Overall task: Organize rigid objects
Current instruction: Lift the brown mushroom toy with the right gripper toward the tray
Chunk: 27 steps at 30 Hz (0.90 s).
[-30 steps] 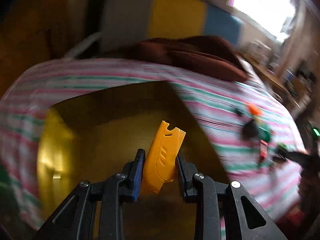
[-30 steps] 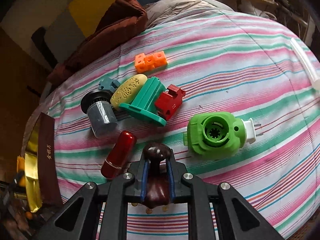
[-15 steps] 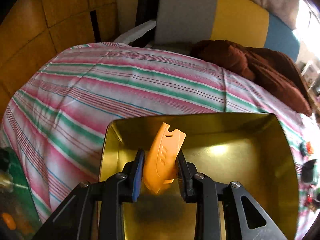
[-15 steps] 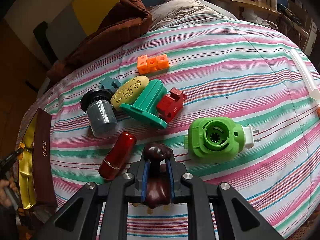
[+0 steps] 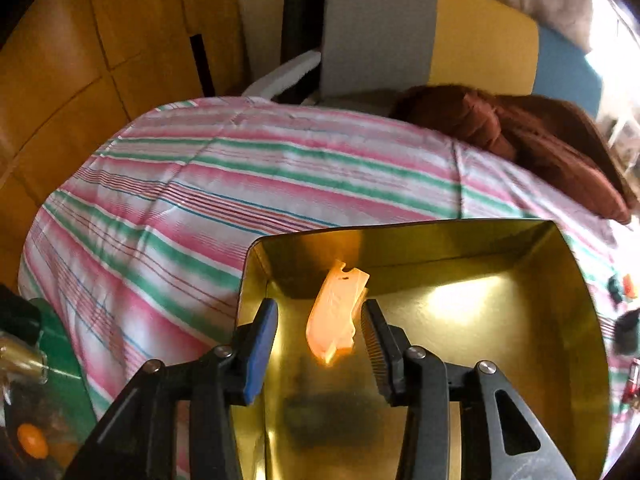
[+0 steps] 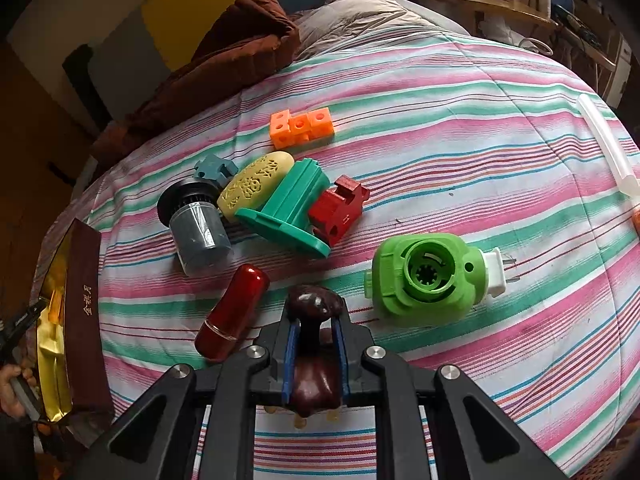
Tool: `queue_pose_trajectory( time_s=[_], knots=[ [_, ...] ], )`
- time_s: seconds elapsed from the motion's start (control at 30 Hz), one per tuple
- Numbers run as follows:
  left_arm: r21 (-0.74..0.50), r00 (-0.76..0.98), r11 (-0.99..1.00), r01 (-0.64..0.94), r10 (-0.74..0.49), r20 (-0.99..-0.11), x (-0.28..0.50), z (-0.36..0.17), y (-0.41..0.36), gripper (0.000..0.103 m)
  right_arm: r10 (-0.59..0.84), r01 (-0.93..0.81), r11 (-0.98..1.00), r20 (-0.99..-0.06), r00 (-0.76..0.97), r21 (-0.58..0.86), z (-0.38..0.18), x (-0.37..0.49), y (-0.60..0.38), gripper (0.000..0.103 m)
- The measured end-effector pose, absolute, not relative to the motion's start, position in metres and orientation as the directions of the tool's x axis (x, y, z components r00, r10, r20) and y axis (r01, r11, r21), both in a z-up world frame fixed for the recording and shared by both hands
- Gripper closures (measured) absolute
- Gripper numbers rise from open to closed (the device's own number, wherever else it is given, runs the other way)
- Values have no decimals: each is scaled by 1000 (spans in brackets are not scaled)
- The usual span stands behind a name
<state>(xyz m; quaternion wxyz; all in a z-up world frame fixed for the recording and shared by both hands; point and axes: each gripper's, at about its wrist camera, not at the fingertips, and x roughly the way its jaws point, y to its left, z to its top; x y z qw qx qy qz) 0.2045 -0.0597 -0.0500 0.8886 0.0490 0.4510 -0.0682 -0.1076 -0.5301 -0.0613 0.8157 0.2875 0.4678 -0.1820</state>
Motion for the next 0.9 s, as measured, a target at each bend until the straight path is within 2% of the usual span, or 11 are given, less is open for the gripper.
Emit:
queue_pose_trajectory(
  time_s=[0.13,0.27,0.47,0.9],
  knots=[
    [27,626,980,199,-106,-773,165,-30,-57,58,-28,567,768,-868,496,299,-62,-108,-531,88],
    [-3,647,966,260,-176,-742,116,-17,-60,51,-39,561,777,-868,495,286,-61,-107,-529,88],
    [-9,635,945,325,-226,-738,61,-21,-75,51,-65,575,762,-849,525,298,-53,-114,-530,91],
    [-19,650,963,267,-195,-735,34,-23,-46,51,-129,564,782,-817,562,264,-39,-118,-522,91]
  ],
)
